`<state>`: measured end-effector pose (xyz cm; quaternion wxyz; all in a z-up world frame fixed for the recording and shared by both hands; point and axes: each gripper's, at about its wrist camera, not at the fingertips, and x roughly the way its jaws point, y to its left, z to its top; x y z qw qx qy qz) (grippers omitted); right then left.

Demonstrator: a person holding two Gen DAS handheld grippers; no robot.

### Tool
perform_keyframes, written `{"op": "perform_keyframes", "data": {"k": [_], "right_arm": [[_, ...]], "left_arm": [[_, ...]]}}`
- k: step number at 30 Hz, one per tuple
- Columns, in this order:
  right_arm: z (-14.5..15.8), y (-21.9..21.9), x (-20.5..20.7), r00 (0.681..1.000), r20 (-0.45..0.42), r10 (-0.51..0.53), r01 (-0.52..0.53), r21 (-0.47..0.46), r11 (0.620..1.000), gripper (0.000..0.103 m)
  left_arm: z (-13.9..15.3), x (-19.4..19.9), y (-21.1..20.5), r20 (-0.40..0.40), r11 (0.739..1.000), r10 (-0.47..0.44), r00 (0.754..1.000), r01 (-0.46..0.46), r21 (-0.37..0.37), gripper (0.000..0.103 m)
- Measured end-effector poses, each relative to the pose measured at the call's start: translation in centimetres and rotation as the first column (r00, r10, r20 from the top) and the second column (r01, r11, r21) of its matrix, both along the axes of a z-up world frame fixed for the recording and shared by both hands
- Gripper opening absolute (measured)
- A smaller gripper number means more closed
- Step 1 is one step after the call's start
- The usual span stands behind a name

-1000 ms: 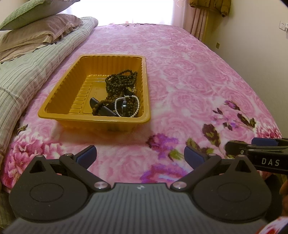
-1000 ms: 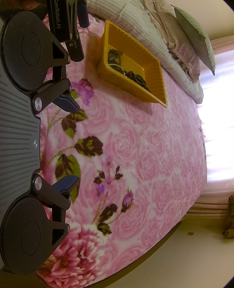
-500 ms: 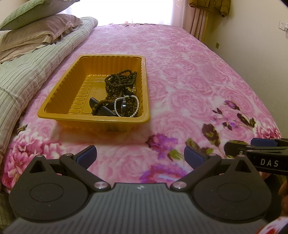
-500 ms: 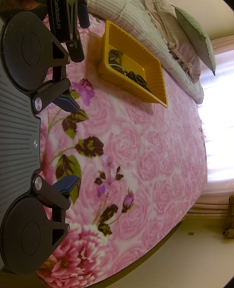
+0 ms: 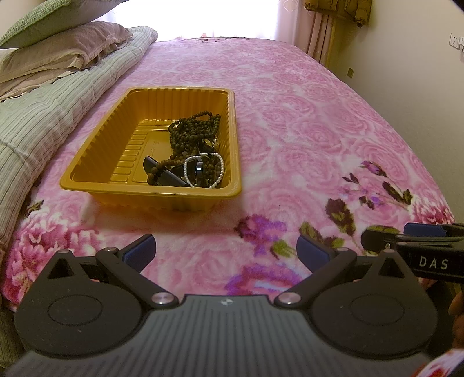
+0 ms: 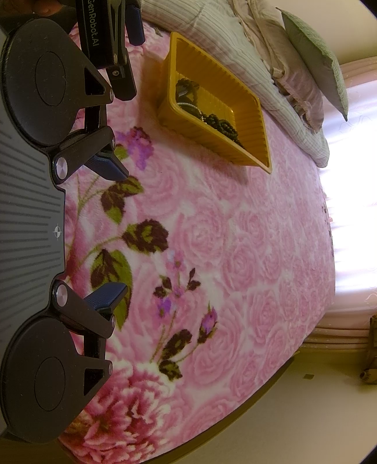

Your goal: Organize jewelry

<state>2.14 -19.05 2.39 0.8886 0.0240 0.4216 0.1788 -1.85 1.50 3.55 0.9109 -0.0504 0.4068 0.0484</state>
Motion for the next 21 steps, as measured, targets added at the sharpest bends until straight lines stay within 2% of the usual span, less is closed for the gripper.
{"op": "perform_keyframes", "data": {"k": [21], "right_arm": [[-0.08, 0.07, 0.00, 1.000, -0.001, 0.000, 0.000, 0.001, 1.000, 0.077]], "left_arm": [[-0.08, 0.05, -0.08, -0.001, 1.000, -0.001, 1.000, 0.001, -0.001, 0.103]]}}
